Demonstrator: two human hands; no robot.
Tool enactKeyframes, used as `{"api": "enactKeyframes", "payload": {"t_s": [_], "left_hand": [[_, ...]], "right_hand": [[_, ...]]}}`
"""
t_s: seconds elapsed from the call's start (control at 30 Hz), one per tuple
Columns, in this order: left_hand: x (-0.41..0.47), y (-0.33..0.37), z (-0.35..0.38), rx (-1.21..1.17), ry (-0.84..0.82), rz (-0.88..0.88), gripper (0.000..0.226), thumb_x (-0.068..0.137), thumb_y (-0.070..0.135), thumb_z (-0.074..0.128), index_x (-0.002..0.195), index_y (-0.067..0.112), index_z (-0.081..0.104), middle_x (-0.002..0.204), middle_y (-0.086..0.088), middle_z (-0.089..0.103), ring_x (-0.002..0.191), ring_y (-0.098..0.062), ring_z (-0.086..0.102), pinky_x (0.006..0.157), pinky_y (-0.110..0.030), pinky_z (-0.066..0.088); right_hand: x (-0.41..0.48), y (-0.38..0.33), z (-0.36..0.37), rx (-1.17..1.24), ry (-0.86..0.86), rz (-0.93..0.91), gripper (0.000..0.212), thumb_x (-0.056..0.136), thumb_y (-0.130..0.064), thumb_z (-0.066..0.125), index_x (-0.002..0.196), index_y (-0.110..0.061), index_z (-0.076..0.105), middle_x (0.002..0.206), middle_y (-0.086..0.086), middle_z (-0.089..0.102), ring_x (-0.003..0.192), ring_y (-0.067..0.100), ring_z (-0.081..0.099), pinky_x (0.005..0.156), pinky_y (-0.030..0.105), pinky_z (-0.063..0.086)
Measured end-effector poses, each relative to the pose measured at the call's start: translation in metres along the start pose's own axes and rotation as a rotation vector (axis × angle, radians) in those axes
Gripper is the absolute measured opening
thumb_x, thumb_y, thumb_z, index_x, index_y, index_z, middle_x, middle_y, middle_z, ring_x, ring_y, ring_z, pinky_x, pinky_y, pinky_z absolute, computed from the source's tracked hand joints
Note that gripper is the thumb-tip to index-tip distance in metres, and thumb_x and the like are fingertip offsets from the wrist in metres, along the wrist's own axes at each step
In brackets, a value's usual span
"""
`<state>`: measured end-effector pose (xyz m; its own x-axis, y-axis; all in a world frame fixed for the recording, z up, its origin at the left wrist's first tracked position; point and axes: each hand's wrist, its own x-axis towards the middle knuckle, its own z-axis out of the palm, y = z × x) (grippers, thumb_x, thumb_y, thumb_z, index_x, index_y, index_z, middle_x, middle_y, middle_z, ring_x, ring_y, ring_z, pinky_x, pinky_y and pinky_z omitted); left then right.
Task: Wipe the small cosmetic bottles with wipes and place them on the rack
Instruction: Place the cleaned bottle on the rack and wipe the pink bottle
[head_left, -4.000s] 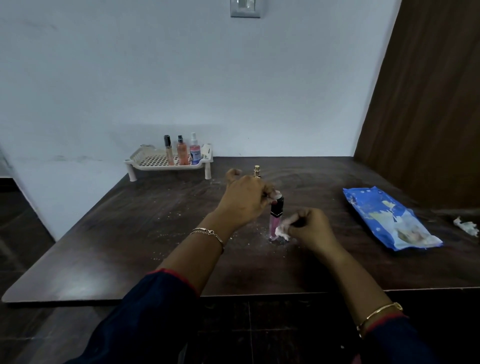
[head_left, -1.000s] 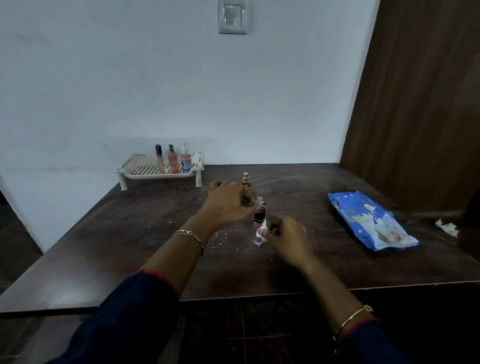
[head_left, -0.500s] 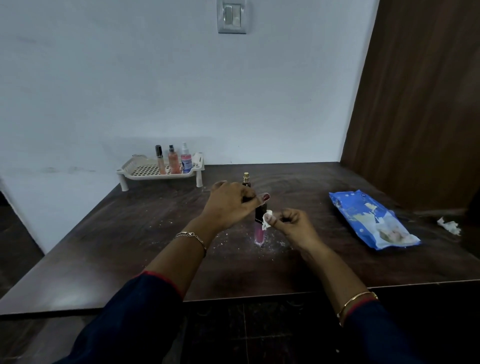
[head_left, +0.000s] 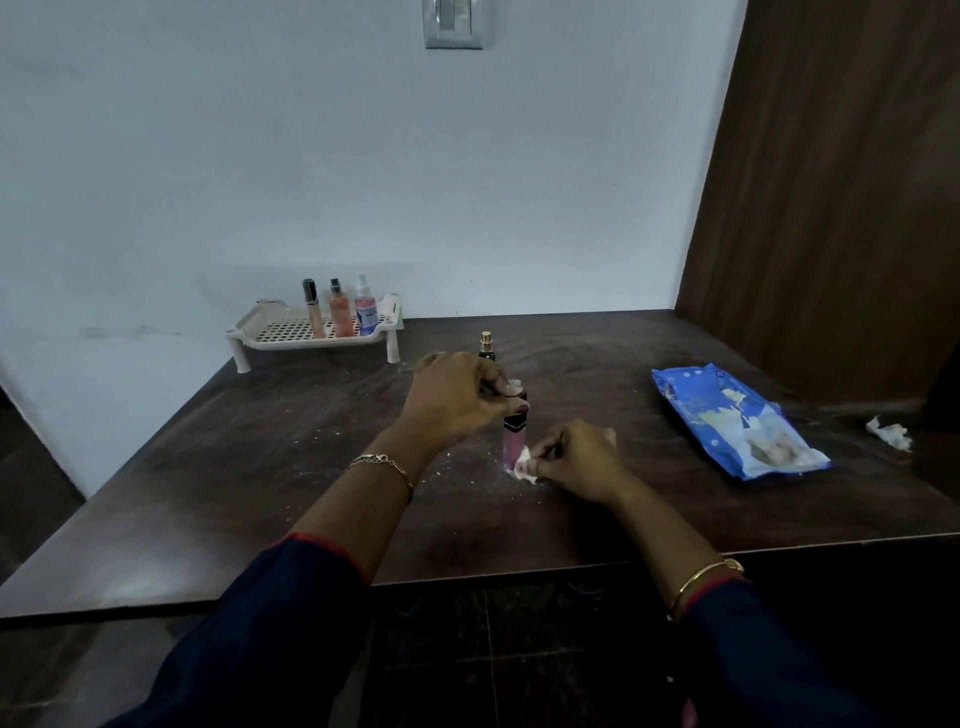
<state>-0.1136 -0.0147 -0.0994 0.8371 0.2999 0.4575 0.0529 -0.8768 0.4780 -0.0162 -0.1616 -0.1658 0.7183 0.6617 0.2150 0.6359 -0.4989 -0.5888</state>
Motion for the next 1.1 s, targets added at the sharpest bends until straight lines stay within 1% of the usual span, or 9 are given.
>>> {"api": "enactKeyframes", "payload": {"t_s": [0.17, 0.27, 0.33, 0.47, 0.6, 0.77, 0.9, 1.0, 1.1], "left_hand": [[-0.004, -0.001, 0.0, -0.199, -0.049, -0.094, 0.013, 0.069, 0.022, 0.08, 0.073, 0.013, 0.071, 0.088, 0.003, 0.075, 0.085, -0.007, 0.07, 0.085, -0.031, 0.056], [-0.011, 0.001, -0.006, -0.211, -0.043, -0.094, 0.012, 0.072, 0.016, 0.078, 0.069, 0.015, 0.067, 0.083, 0.004, 0.072, 0.078, -0.003, 0.068, 0.069, -0.004, 0.049], [-0.013, 0.002, -0.01, -0.219, -0.032, -0.068, 0.015, 0.073, 0.013, 0.077, 0.067, 0.019, 0.065, 0.089, 0.0, 0.074, 0.078, 0.0, 0.066, 0.065, 0.0, 0.045], [-0.017, 0.0, -0.015, -0.291, -0.059, -0.072, 0.006, 0.077, 0.0, 0.07, 0.075, 0.002, 0.065, 0.089, 0.005, 0.066, 0.074, 0.006, 0.06, 0.063, 0.001, 0.044], [-0.021, -0.013, -0.018, -0.345, -0.06, -0.084, 0.004, 0.077, -0.004, 0.068, 0.078, -0.003, 0.064, 0.091, 0.003, 0.066, 0.085, 0.002, 0.064, 0.078, -0.008, 0.052], [-0.025, -0.029, -0.022, -0.348, -0.042, -0.072, 0.006, 0.077, -0.006, 0.067, 0.079, -0.003, 0.063, 0.098, -0.005, 0.07, 0.093, -0.006, 0.065, 0.077, -0.009, 0.052], [-0.027, -0.035, -0.021, -0.405, -0.03, -0.098, 0.01, 0.077, -0.006, 0.067, 0.078, 0.003, 0.065, 0.099, -0.005, 0.07, 0.093, -0.008, 0.066, 0.081, -0.015, 0.054], [-0.026, -0.036, -0.018, -0.432, -0.024, -0.102, 0.013, 0.077, -0.007, 0.067, 0.076, 0.006, 0.065, 0.099, -0.004, 0.07, 0.09, -0.006, 0.067, 0.084, -0.02, 0.055], [-0.024, -0.034, -0.015, -0.455, -0.013, -0.097, 0.007, 0.077, -0.007, 0.067, 0.083, -0.004, 0.066, 0.097, -0.005, 0.07, 0.087, -0.001, 0.065, 0.078, -0.012, 0.052]], "right_hand": [[-0.009, -0.007, 0.001, 0.025, 0.055, -0.004, 0.017, 0.074, -0.043, 0.074, 0.073, -0.026, 0.074, 0.068, -0.016, 0.066, 0.082, 0.003, 0.062, 0.094, 0.036, 0.027], [-0.011, -0.022, -0.007, 0.217, 0.135, 0.004, 0.036, 0.074, -0.038, 0.076, 0.051, -0.021, 0.053, 0.046, -0.016, 0.051, 0.06, 0.0, 0.05, 0.084, 0.033, 0.025], [-0.009, -0.032, -0.011, 0.318, 0.188, -0.02, 0.047, 0.074, -0.034, 0.077, 0.045, -0.021, 0.042, 0.038, -0.014, 0.046, 0.047, 0.001, 0.043, 0.081, 0.033, 0.025], [-0.01, -0.04, -0.002, 0.359, 0.216, -0.015, 0.041, 0.075, -0.035, 0.076, 0.05, -0.019, 0.047, 0.048, -0.009, 0.042, 0.046, -0.001, 0.043, 0.073, 0.022, 0.03], [-0.016, -0.037, 0.01, 0.134, 0.168, 0.04, 0.039, 0.076, -0.045, 0.071, 0.056, -0.026, 0.045, 0.056, -0.016, 0.046, 0.065, -0.005, 0.043, 0.083, 0.029, 0.025], [-0.016, -0.04, 0.015, -0.128, 0.161, -0.009, 0.023, 0.076, -0.05, 0.066, 0.069, -0.031, 0.057, 0.081, -0.011, 0.066, 0.095, 0.012, 0.06, 0.087, 0.033, 0.024], [-0.018, -0.041, 0.021, -0.242, 0.204, -0.048, 0.025, 0.079, -0.051, 0.062, 0.09, -0.029, 0.068, 0.09, -0.008, 0.07, 0.097, 0.014, 0.058, 0.084, 0.033, 0.022], [-0.023, -0.041, 0.021, -0.28, 0.232, -0.066, 0.024, 0.082, -0.048, 0.059, 0.088, -0.027, 0.068, 0.089, -0.007, 0.07, 0.095, 0.016, 0.057, 0.082, 0.032, 0.02], [-0.026, -0.04, 0.02, -0.305, 0.244, -0.079, 0.022, 0.083, -0.047, 0.056, 0.08, -0.027, 0.065, 0.084, -0.006, 0.069, 0.092, 0.016, 0.057, 0.081, 0.031, 0.02]]}}
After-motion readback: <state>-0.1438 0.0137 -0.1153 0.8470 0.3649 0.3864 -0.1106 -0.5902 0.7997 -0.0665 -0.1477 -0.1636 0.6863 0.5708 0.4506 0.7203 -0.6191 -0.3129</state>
